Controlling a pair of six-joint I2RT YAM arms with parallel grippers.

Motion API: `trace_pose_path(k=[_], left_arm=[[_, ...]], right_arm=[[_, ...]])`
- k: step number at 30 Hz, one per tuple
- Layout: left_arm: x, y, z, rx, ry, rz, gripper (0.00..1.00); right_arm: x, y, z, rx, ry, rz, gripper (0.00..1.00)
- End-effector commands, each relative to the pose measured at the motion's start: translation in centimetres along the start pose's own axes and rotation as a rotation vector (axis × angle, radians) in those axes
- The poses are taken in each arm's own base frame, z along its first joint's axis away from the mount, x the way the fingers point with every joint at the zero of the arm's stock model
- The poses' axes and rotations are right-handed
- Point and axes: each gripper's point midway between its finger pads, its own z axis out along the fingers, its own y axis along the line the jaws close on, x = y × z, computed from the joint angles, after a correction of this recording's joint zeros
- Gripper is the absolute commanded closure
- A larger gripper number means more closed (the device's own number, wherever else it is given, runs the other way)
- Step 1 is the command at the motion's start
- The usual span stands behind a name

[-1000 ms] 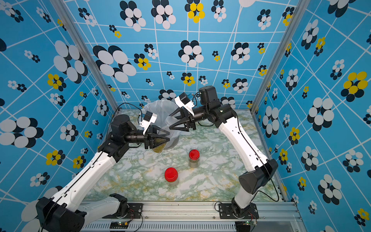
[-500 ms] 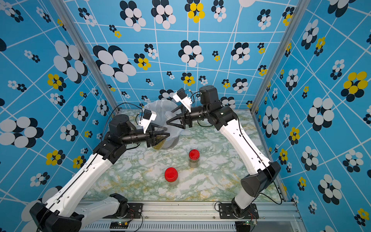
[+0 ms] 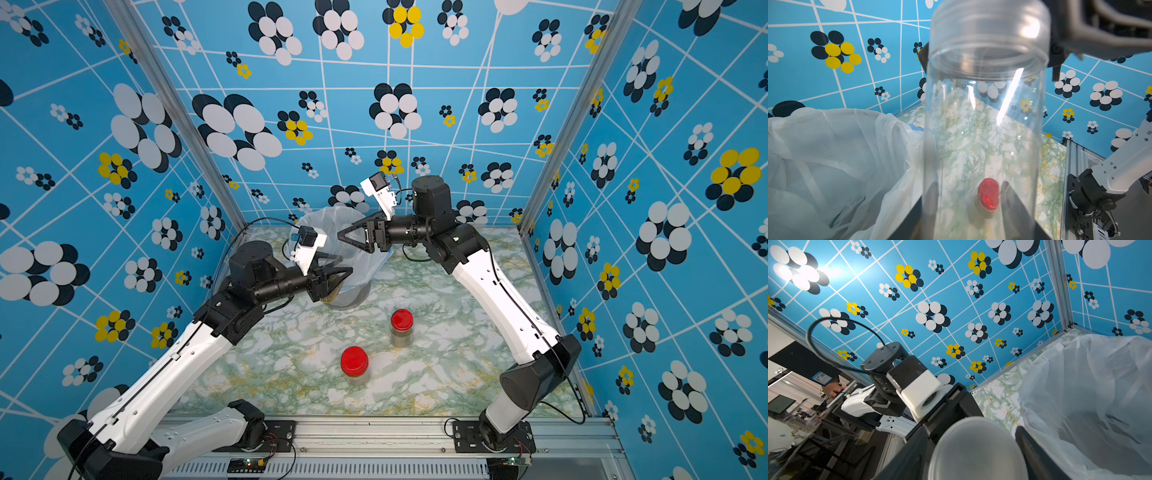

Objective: Empty moldy mung beans from jars
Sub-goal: Unscrew the lid from the jar.

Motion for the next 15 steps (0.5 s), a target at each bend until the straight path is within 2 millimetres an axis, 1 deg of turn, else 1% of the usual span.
trace_pose_path(k=[1,3,5,7,8,9,10,11,12,15], left_arm=[[-1.0,0.5,-0.5,-0.055,-0.037,0.031,0.84],[-1.2,0.6,-0.5,-0.058,-0.045,0.032,0.84],[-1.3,0.5,-0.5,-0.058,-0.046,0.034,0.84],[-1.3,0.6,-0.6,-0.062,-0.046,0.035,0.84],[-1.3,0.6,-0.6,-0.064,-0.046,0.034,0.84],[-1.3,0.6,-0.6,-0.062,-0.048,0.031,0.84],[-1.3,0.7,-0.6,-0.066,-0.052,0.026,0.84],[-1.3,0.6,-0.7,-0.062,-0.055,0.022,0.84],[-1.4,0.4,-0.8,-0.045,-0.062,0.014,0.84],[-2.2,0.5,-1.5,0.034,-0.116,-0.073,0.84]], right_arm=[[-1.0,2.6,-0.2,-0.039,-0.033,-0.037,0.37],[-0.5,2.7,0.1,-0.037,-0.016,-0.049,0.46],[-0.5,2.9,0.1,-0.044,-0.013,-0.054,0.56],[-0.7,3.0,-0.1,-0.039,-0.019,-0.062,0.73],[-0.7,3.1,-0.1,-0.041,-0.021,-0.066,0.79],[-0.8,3.2,-0.1,-0.046,-0.020,-0.071,0.89],[-0.8,3.4,-0.2,-0.049,-0.021,-0.081,0.95],[-0.8,3.3,-0.2,-0.044,-0.021,-0.090,0.99],[-0.7,3.3,-0.3,-0.038,-0.019,-0.097,1.00],[-0.4,3.5,-0.4,-0.048,-0.004,-0.147,1.00]])
